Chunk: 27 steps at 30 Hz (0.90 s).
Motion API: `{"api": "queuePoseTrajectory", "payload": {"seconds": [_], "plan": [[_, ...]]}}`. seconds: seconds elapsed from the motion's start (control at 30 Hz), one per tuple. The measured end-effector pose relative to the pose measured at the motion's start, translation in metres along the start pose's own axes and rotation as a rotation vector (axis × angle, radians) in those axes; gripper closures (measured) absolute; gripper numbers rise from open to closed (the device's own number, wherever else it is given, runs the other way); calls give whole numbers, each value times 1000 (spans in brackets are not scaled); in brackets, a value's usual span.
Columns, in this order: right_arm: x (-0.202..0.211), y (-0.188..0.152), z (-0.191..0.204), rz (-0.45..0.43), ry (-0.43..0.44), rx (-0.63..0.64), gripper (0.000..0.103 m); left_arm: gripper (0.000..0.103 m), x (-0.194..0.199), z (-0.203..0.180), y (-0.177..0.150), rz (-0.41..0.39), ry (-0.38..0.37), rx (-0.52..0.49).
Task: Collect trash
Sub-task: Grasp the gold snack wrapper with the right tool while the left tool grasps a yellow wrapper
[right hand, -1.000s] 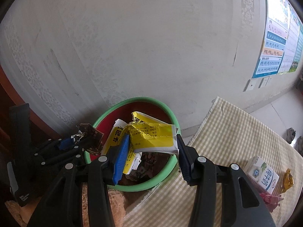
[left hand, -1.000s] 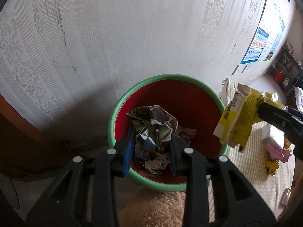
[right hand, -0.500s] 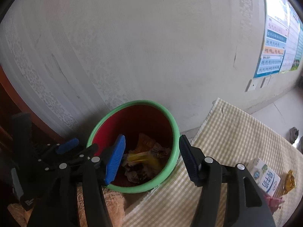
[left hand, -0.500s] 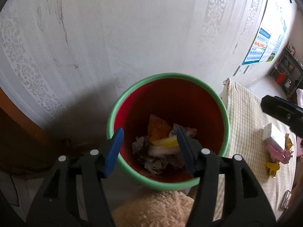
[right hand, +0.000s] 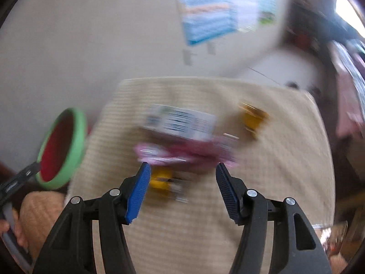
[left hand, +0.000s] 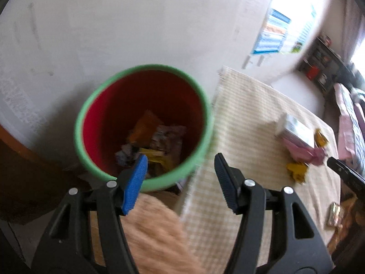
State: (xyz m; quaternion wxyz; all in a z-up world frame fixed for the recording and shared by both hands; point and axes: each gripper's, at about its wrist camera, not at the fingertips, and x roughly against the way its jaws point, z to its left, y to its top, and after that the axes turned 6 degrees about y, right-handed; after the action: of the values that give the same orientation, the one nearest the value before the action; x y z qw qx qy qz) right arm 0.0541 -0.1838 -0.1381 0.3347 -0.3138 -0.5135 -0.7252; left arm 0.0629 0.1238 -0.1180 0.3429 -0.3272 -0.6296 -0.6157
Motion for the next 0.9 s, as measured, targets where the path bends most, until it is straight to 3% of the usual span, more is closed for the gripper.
{"api": "queuePoseTrajectory", "payload": {"seconds": [0.13,0.27,0.5,0.57,0.6,0.63,0.73,0.9], "plan": [[0,0,-44,-27,-54,-66,45,45,4,-31,-8,10,-24,-70],[-16,23,-81,-50,-91,-126,45,45,12,-59,-20,15,-50,-143],[-63,68,-120,14,-114,-197,45,45,15,-98,-32,33,-89,-233],[-77,70,-128,58,-78,-214,55,45,13,-106,-34,41,-101,-247],[-82,70,-130,76,-63,-218,76,45,12,-111,-34,44,-108,-255],[-84,70,-131,87,-55,-213,82,45,11,-116,-35,45,-117,-266],[-71,65,-132,49,-25,-195,83,45,7,-136,-36,40,-143,-309],[-10,35,-128,-39,37,-171,83,45,-7,-169,-37,52,-196,-367]]}}
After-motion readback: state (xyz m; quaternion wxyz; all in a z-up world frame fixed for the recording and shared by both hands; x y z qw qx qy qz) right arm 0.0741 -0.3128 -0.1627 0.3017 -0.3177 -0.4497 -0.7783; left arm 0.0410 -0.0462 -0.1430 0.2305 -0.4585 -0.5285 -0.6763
